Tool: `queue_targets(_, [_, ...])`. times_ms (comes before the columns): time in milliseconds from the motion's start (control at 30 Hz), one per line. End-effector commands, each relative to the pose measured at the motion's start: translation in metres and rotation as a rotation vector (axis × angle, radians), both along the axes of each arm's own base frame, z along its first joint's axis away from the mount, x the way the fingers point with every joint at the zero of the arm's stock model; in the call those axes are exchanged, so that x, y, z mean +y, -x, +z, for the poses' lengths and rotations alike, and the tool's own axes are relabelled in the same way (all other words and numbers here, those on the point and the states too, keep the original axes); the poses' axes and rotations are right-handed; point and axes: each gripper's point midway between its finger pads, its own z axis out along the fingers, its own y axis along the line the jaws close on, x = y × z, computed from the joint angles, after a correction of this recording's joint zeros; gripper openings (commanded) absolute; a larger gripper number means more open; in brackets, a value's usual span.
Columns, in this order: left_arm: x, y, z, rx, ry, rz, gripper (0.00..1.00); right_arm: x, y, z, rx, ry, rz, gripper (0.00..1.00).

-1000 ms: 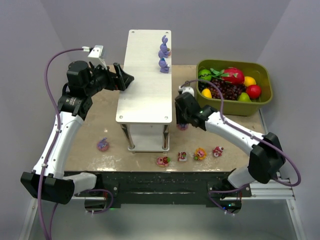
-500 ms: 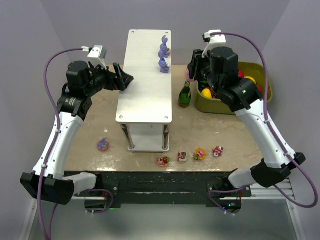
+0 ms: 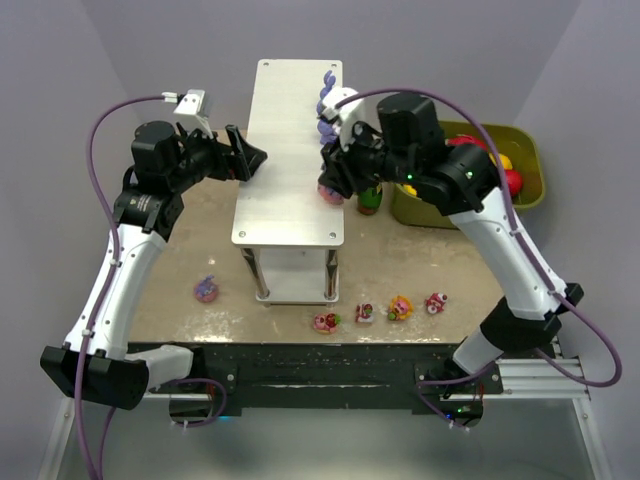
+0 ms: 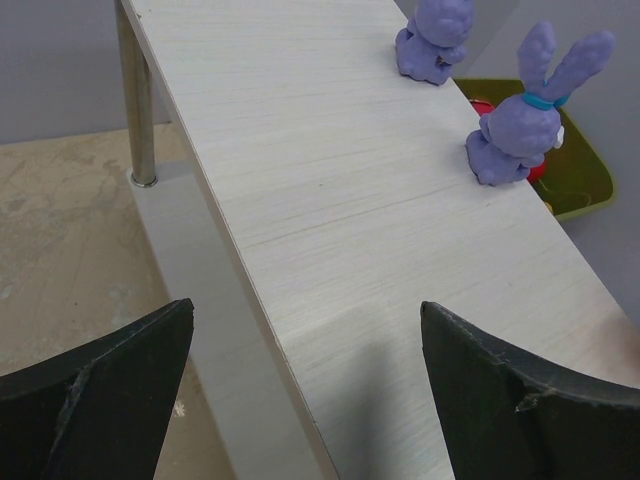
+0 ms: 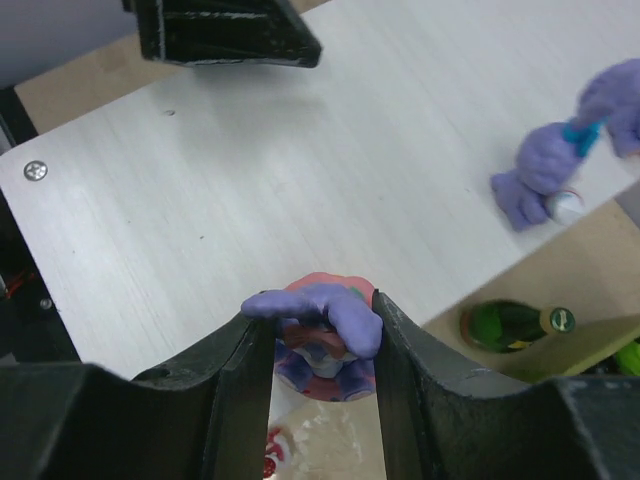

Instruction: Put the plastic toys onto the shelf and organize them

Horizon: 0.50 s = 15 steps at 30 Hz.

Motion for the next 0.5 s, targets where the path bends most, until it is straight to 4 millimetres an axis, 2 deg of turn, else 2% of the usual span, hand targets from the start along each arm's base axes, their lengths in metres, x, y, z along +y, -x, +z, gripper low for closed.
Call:
queue_targets(0, [0.001,0.002,0.026,-0.071,-0.002,-0.011,1.00,0.012,0.015,0.001,-0.059,0.076,0.133,0.00])
queue_targets(133, [0.001,0.002,0.025,-0.069,-0.007,-0.012,0.99,0.024,0.018,-0.008,-0.037,0.095,0.204,0.02])
queue_targets(267, [0.002,0.003,0.025,-0.069,-0.016,-0.009,0.99,0.027,0.019,-0.016,-0.021,0.118,0.220,0.21])
queue_targets(300, [0.003,0.002,0.024,-0.069,-0.018,-0.007,1.00,0.027,0.017,-0.018,-0.019,0.124,0.215,0.33])
queue_targets(433, [0.003,0.002,0.024,-0.069,-0.021,-0.006,1.00,0.023,0.012,-0.009,-0.054,0.111,0.178,0.58])
queue_targets(467, [0.003,0.002,0.023,-0.066,-0.022,-0.006,0.99,0.024,0.009,-0.002,-0.074,0.095,0.167,0.62])
